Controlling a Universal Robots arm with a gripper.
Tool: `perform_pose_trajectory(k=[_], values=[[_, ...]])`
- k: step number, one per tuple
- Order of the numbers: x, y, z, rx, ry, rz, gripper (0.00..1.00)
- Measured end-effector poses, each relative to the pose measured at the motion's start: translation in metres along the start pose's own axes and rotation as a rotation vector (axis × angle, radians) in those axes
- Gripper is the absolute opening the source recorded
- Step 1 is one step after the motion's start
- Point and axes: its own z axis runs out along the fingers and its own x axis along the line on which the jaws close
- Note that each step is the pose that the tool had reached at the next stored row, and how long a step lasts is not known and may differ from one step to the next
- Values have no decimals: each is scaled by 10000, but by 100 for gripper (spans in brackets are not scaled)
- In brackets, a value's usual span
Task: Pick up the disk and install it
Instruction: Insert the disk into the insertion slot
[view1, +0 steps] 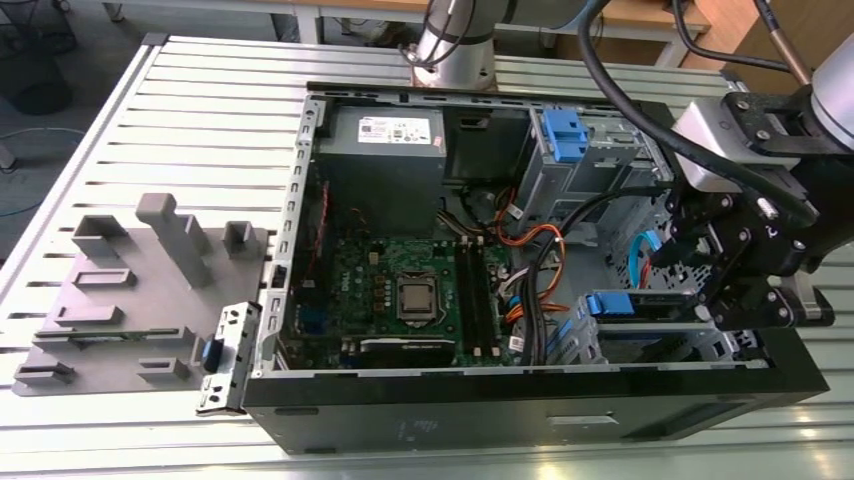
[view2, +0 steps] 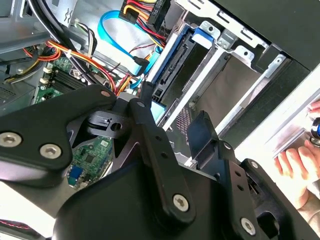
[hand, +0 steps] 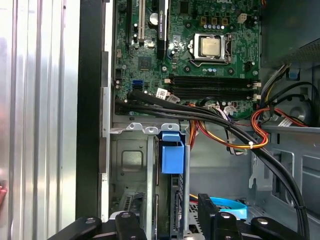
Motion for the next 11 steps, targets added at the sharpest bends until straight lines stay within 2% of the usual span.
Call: perform_pose_trajectory(k=[6, 11], values=[[-10, 0, 1, 0, 0, 0, 55], [-70, 0, 13, 0, -3, 0, 55]])
